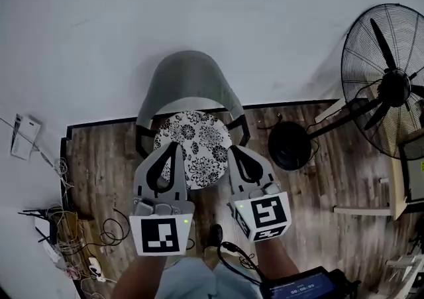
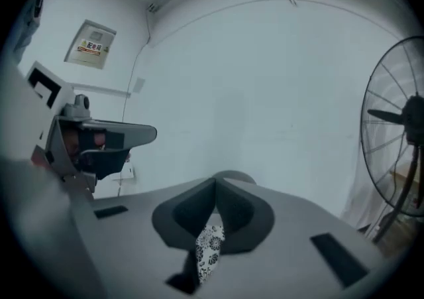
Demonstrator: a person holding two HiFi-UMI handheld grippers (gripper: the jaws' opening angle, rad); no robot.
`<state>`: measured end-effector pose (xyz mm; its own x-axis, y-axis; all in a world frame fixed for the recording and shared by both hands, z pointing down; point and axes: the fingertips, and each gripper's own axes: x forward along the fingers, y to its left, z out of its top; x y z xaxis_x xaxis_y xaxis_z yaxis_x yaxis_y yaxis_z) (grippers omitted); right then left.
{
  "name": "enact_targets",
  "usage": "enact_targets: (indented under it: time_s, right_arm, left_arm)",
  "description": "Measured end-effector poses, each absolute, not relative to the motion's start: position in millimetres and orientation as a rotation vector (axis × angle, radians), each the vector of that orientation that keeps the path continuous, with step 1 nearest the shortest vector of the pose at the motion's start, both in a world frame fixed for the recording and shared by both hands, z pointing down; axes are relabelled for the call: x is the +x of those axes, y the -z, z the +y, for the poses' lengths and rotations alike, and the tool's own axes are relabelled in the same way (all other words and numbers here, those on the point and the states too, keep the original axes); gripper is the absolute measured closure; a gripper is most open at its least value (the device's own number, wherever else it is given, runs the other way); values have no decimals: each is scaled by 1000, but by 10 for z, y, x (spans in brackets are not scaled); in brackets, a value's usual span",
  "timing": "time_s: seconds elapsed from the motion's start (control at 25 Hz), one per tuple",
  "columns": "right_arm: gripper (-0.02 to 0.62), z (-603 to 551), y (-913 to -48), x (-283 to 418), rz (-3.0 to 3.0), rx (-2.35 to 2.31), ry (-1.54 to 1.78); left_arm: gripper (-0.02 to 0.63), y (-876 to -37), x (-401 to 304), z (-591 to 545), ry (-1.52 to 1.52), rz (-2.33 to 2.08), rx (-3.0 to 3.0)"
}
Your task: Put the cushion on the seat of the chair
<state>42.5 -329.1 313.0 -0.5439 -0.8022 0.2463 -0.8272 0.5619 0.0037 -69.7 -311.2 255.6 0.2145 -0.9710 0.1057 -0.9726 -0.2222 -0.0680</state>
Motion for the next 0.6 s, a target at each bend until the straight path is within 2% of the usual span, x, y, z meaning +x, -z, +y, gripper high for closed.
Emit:
enact_targets:
  time_s: [0.28, 0.6]
  right_arm:
    - [591, -2856, -2522, 534, -2611, 1378, -24]
    - [591, -2650, -2264, 762, -2619, 1434, 78]
  left_arm:
    - [597, -2025, -496, -2615, -143, -2029, 2498]
    - [597, -1805, -392, -2335, -117, -2099, 2511]
